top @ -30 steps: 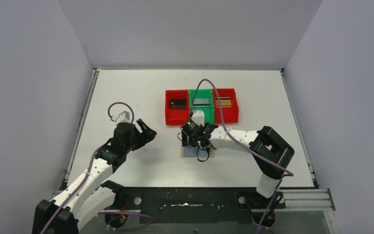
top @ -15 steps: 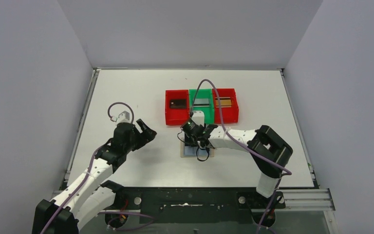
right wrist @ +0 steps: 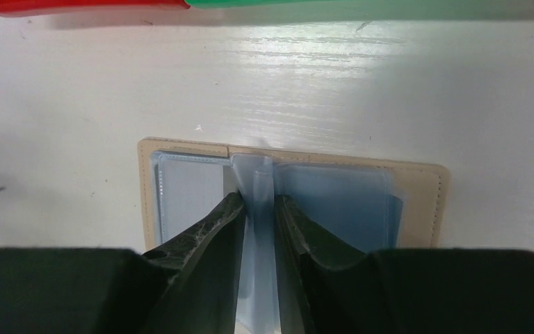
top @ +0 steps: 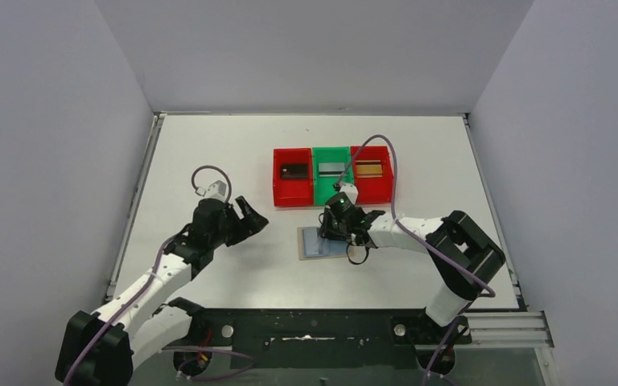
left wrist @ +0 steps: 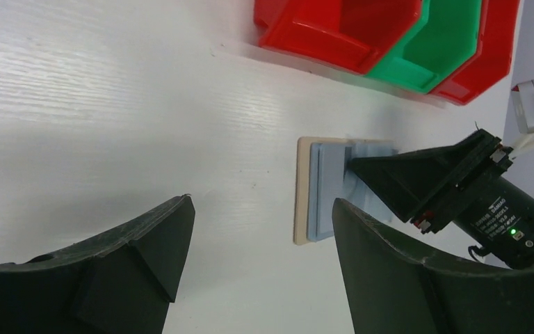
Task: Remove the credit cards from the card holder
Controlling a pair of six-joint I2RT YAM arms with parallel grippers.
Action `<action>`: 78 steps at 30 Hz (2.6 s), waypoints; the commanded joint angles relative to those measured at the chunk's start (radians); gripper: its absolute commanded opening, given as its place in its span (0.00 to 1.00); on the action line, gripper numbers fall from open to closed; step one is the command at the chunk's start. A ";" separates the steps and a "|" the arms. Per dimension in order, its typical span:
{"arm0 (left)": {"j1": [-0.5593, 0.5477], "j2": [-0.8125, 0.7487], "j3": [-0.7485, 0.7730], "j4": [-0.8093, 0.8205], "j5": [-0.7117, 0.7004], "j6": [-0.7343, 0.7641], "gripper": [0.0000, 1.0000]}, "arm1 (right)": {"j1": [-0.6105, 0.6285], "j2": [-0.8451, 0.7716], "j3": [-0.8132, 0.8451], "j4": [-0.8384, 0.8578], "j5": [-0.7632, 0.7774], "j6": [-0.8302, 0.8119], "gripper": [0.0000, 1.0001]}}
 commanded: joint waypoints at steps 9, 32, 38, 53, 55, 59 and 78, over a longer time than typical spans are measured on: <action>-0.231 0.256 0.170 0.243 0.135 0.099 0.72 | -0.200 -0.075 -0.321 0.533 -0.353 0.137 0.20; -0.346 0.777 0.306 0.574 0.430 -0.086 0.65 | -0.310 -0.028 -0.460 0.782 -0.479 0.240 0.24; -0.348 0.831 0.301 0.631 0.500 -0.119 0.59 | -0.314 -0.046 -0.460 0.783 -0.484 0.248 0.29; -0.349 0.915 0.336 0.893 0.627 -0.217 0.54 | -0.327 -0.377 -0.345 0.229 -0.154 0.157 0.57; -0.353 0.946 0.360 0.917 0.640 -0.229 0.53 | -0.331 -0.444 -0.351 0.158 -0.076 0.164 0.59; -0.372 0.990 0.428 0.845 0.631 -0.196 0.52 | -0.341 -0.571 -0.367 0.051 0.046 0.174 0.60; -0.333 0.421 0.215 0.243 -0.073 -0.019 0.57 | -0.323 -0.503 -0.350 0.258 -0.267 0.082 0.53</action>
